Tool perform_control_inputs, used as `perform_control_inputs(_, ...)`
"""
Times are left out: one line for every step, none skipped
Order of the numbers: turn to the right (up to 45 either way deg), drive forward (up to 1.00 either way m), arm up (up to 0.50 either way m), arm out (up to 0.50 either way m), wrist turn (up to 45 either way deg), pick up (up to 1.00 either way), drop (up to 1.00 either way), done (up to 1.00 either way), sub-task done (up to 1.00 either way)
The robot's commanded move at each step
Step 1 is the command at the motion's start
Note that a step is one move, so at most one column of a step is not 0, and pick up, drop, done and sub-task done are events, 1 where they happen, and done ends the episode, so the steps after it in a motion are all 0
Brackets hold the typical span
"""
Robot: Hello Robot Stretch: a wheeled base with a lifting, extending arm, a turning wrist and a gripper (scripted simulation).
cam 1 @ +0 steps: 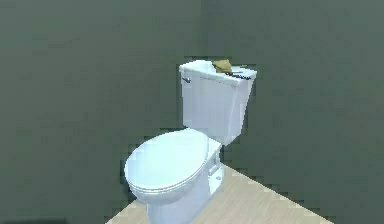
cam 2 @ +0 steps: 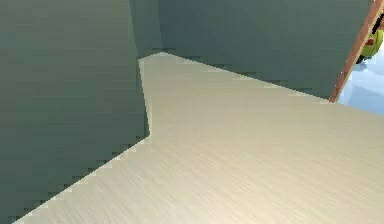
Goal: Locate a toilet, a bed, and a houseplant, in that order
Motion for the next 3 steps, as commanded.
perform_control_inputs(-45.0,0.00,0.00,0.00,0.0,0.00,0.00,0.00,0.00)
perform_control_inputs(-45.0,0.00,0.00,0.00,0.0,0.00,0.00,0.00,0.00)
perform_control_inputs(-45.0,0.00,0.00,0.00,0.0,0.00,0.00,0.00,0.00)
